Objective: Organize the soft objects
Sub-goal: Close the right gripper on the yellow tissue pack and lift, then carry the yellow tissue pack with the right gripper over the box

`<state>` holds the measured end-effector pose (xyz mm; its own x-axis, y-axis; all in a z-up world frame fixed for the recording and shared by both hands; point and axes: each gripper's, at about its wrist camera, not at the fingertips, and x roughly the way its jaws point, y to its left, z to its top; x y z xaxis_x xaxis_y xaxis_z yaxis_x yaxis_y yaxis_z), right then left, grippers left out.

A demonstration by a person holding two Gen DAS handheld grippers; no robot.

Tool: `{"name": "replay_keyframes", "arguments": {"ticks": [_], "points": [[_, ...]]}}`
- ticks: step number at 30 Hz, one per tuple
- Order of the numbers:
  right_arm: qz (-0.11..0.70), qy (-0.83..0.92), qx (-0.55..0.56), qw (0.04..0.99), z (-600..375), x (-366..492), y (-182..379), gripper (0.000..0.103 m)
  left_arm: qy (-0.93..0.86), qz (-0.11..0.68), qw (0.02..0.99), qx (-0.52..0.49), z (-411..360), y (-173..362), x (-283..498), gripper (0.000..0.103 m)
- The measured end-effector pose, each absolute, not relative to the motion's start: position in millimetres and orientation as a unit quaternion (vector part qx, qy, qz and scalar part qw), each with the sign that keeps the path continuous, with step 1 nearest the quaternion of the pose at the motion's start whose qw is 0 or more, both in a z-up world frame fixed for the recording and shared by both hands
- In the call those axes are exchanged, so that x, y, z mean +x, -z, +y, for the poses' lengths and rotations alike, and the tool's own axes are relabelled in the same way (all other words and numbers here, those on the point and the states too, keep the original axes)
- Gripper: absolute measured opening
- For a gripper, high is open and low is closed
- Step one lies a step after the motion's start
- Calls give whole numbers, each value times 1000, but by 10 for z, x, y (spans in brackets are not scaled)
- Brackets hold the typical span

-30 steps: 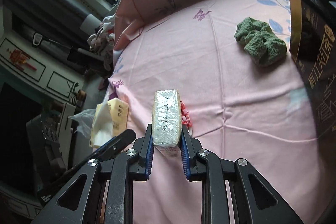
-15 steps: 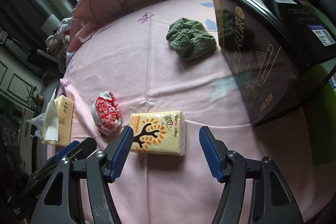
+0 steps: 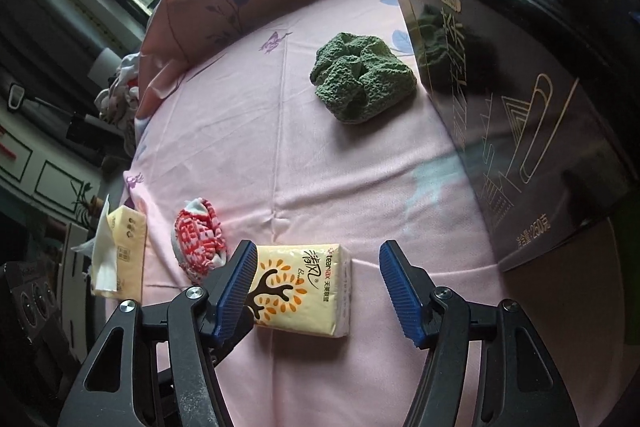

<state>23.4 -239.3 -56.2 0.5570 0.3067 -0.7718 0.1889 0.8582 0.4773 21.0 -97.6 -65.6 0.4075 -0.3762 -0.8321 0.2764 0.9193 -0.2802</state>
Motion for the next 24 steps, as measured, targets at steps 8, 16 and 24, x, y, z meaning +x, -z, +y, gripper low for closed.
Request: {"name": "replay_keyframes", "arguments": {"ticks": [8, 16, 24], "points": [[496, -47, 255, 829, -2282, 333, 717, 52, 241, 520, 816, -78, -1080, 714, 301, 31], [467, -46, 258, 844, -2270, 225, 535, 47, 250, 483, 836, -75, -1057, 466, 209, 30], [350, -45, 223, 909, -2358, -181, -275, 46, 293, 361, 884, -57, -1168, -273, -155, 30]]}}
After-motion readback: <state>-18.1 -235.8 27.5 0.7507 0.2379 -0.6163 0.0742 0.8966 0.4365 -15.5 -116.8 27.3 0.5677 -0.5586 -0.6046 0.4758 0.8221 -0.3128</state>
